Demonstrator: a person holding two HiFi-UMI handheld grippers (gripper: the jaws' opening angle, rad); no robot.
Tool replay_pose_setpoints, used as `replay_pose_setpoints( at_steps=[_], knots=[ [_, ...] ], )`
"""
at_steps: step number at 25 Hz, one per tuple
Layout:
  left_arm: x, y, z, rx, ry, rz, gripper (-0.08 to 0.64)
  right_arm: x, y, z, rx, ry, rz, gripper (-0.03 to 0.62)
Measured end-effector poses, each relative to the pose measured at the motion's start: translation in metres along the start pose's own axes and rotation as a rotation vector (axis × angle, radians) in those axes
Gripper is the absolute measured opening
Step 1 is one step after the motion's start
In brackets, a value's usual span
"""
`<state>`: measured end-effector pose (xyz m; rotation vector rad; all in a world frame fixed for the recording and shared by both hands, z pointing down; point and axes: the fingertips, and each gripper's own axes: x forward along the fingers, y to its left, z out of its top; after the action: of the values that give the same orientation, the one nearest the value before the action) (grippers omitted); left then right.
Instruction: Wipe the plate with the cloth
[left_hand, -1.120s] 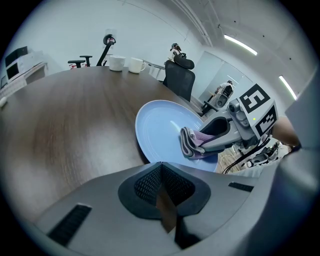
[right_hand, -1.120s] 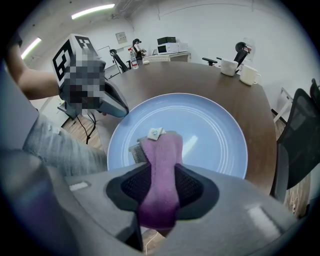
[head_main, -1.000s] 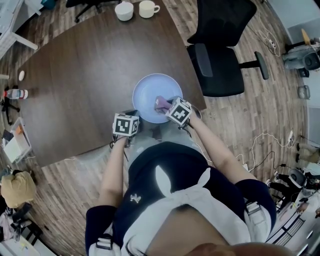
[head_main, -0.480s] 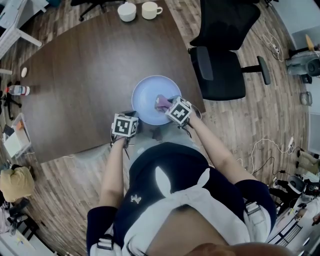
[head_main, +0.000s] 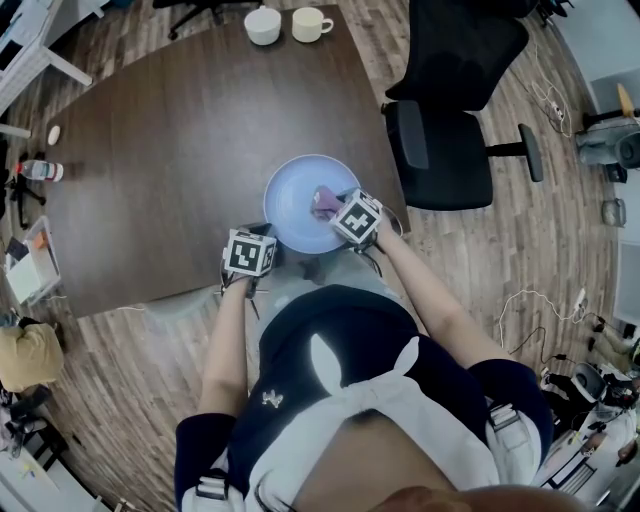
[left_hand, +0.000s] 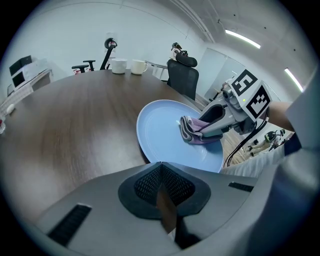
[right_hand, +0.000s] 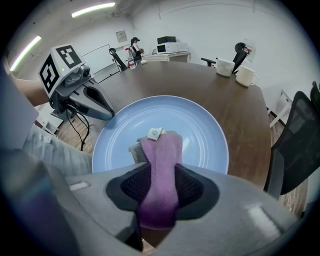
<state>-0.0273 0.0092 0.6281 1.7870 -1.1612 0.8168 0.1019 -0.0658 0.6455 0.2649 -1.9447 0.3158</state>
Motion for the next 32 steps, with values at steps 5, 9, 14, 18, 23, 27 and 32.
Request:
replay_pose_setpoints(
  at_steps=[5, 9, 14, 18, 23, 27, 32],
  knots=[
    [0.0, 0.0, 0.001, -0.008, -0.005, -0.001, 0.006, 0.001, -0.011, 0.006, 0.006, 0.004, -0.01, 0.143],
    [0.002, -0.002, 0.001, -0.015, -0.011, 0.0, 0.006, 0.003, -0.016, 0.007, 0.04, 0.002, -0.02, 0.143],
    [0.001, -0.002, 0.003, -0.022, -0.011, -0.002, 0.006, 0.003, -0.026, 0.02, 0.082, -0.029, -0.047, 0.143],
    [0.002, -0.002, 0.004, -0.037, -0.017, 0.0, 0.006, 0.006, -0.026, 0.023, 0.132, -0.037, -0.034, 0.143],
    [0.002, -0.002, 0.004, -0.044, -0.02, 0.007, 0.006, 0.01, -0.021, 0.036, 0.142, -0.072, -0.042, 0.143],
    [0.002, -0.002, 0.005, -0.047, -0.019, 0.006, 0.006, 0.015, -0.011, 0.044, 0.134, -0.087, -0.035, 0.144],
    [0.002, -0.001, 0.004, -0.067, -0.026, 0.007, 0.006, 0.015, -0.006, 0.052, 0.098, -0.11, -0.045, 0.181]
  ],
)
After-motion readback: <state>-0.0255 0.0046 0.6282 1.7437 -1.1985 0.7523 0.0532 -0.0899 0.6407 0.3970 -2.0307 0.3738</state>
